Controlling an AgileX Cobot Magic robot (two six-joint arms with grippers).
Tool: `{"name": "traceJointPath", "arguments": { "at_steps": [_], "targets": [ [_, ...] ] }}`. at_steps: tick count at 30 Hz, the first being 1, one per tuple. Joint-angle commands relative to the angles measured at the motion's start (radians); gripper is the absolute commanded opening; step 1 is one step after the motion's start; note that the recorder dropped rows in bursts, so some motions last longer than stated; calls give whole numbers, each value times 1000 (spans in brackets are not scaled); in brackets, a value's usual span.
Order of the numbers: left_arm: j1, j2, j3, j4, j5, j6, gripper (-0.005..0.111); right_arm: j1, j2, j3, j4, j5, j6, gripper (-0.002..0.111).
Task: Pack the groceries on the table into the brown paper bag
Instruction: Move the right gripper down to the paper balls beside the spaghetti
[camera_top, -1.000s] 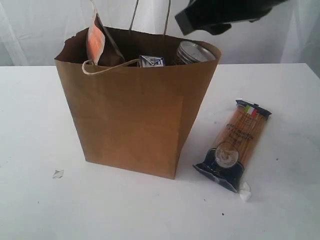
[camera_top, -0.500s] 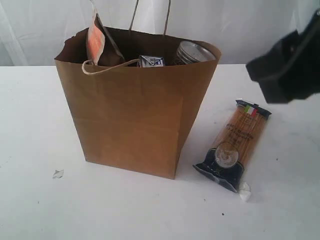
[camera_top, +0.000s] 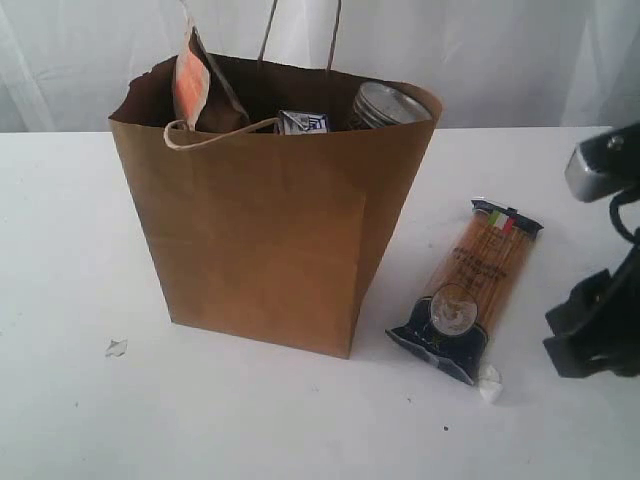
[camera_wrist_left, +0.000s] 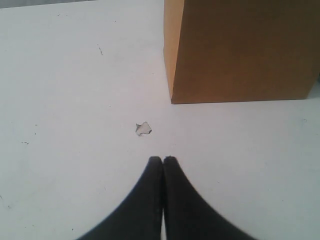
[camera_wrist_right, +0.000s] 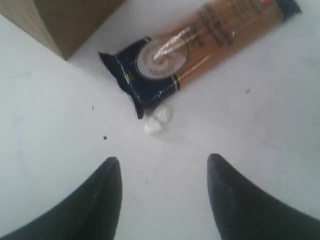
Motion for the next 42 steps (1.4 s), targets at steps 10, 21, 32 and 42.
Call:
{"name": "traceJointPath", "arguments": {
  "at_steps": [10,21,32,42],
  "targets": [
    [-2,-5,4,3,5,-9,1,-82,392,97,284,-169,-113,50],
    [-2,-5,4,3,5,-9,1,-82,519,97,279,-290,-113,50],
    [-2,-5,4,3,5,-9,1,-121,604,97,271,-342,-113,50],
    [-2,-5,4,3,5,-9,1,-121,664,97,271,-389,-109,50]
  ]
}}
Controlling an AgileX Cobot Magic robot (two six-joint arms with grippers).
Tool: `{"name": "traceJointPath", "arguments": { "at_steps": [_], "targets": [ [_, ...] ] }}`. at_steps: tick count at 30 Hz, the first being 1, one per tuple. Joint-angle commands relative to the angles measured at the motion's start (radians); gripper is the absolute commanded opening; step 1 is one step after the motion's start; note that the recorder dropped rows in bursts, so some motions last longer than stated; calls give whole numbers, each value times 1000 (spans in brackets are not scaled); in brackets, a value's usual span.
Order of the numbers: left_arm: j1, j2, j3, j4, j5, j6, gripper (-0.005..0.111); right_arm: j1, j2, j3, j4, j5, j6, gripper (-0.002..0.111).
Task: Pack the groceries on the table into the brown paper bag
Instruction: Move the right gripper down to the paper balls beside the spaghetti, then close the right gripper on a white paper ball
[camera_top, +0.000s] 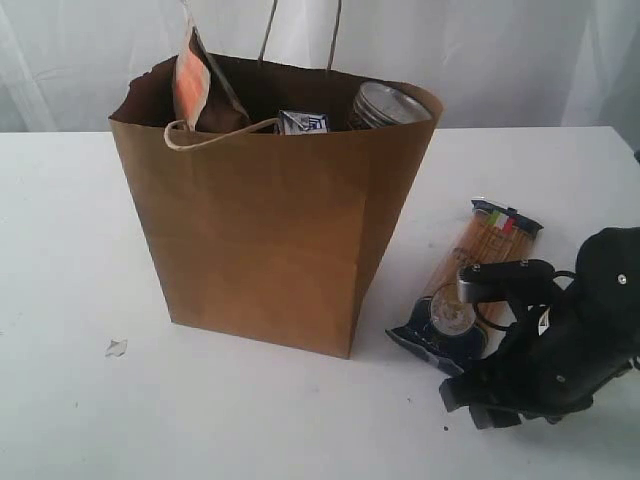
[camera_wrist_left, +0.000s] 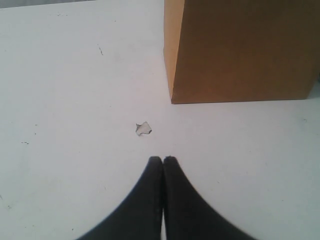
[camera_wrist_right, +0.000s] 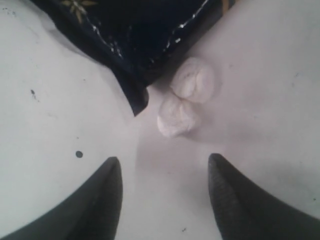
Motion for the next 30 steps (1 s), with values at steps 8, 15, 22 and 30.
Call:
{"name": "traceJointPath", "arguments": {
  "at_steps": [8,15,22,30],
  "targets": [
    [-2,-5,4,3,5,-9,1,-8,39,2,-5,-70,0,44],
    [-2,-5,4,3,5,-9,1,-8,53,-13,-1,-75,0,41],
    [-2,-5,4,3,5,-9,1,-8,97,-24,-1,-77,0,41],
    [-2,-5,4,3,5,-9,1,-8,96,-24,-1,-81,-3,25]
  ]
}}
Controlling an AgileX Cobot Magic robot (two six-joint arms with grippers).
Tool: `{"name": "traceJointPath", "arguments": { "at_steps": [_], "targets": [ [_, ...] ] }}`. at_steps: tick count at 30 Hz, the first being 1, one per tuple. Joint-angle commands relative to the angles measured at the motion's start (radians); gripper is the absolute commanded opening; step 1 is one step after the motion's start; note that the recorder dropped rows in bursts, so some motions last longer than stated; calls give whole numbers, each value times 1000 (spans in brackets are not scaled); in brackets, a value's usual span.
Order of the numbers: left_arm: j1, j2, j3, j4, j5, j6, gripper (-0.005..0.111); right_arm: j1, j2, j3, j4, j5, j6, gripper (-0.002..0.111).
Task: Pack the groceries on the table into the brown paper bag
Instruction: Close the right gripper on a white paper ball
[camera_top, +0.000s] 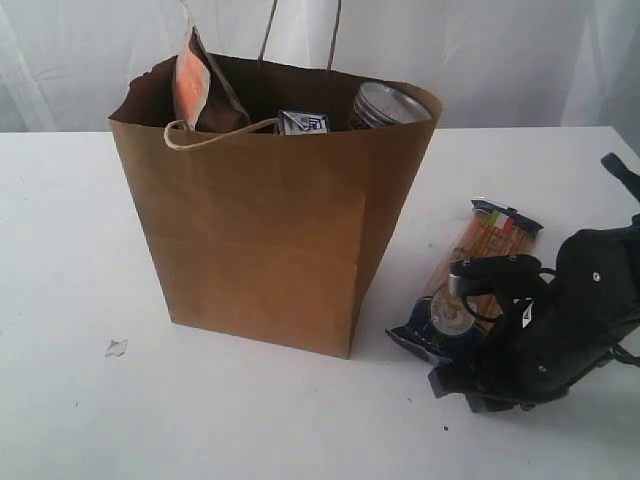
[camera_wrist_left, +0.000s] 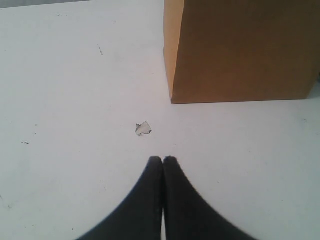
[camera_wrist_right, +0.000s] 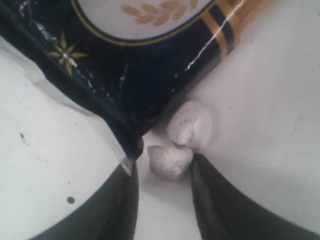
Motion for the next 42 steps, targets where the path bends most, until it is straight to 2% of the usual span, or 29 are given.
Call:
{"name": "traceJointPath", "arguments": {
  "at_steps": [1,6,11,21,32,39,42],
  "targets": [
    [-2,-5,4,3,5,-9,1,-8,16,4,-1,-2,-3,22],
    [-2,-5,4,3,5,-9,1,-8,-14,17,-22,-7,-3,9],
    [-2,-5,4,3,5,-9,1,-8,-71,39,-23,-4,-5,3],
    [-2,-5,4,3,5,-9,1,-8,-230,64,-23,77,-5,3],
    [-2,-5,4,3,5,-9,1,-6,-520,50,-26,138,-39,3],
    [-2,-5,4,3,5,-9,1,-6,-587,-84,-26,184,-56,3],
    [-2,-5,4,3,5,-9,1,33,-583,-167,-24,185,-65,3]
  ]
}}
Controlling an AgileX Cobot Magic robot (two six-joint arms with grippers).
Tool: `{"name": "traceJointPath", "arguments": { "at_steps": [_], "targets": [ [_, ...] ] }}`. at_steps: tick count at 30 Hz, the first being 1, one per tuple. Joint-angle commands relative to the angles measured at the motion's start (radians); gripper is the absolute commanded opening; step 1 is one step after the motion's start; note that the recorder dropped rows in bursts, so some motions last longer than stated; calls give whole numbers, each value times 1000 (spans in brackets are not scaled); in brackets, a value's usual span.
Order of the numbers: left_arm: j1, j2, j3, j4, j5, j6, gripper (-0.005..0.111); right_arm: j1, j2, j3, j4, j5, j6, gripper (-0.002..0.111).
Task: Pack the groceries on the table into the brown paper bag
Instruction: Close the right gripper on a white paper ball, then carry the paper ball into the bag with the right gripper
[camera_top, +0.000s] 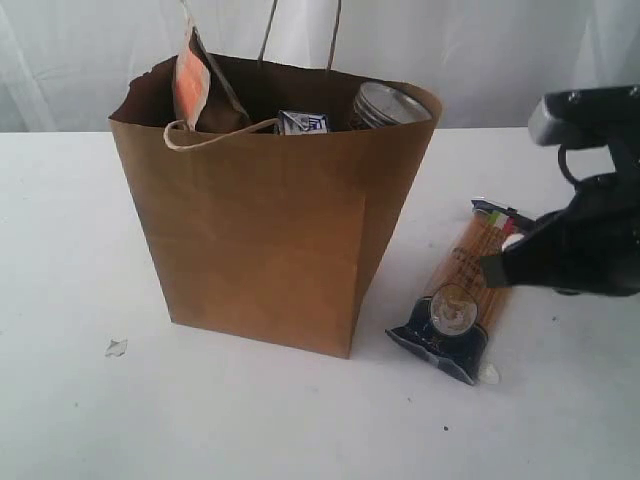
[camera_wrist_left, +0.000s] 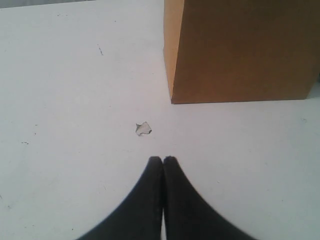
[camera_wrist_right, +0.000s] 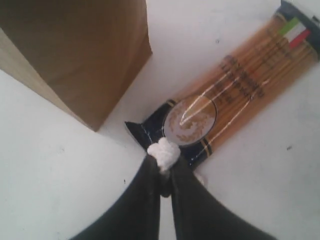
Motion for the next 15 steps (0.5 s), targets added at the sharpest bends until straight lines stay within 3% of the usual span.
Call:
{"name": "traceJointPath", "arguments": {
  "at_steps": [1,15],
  "targets": [
    [-2,-5,4,3,5,-9,1,56,0,-103,-3,6,-35,3],
    [-2,-5,4,3,5,-9,1,238,212,-454,-65,6,-49,3]
  ]
}}
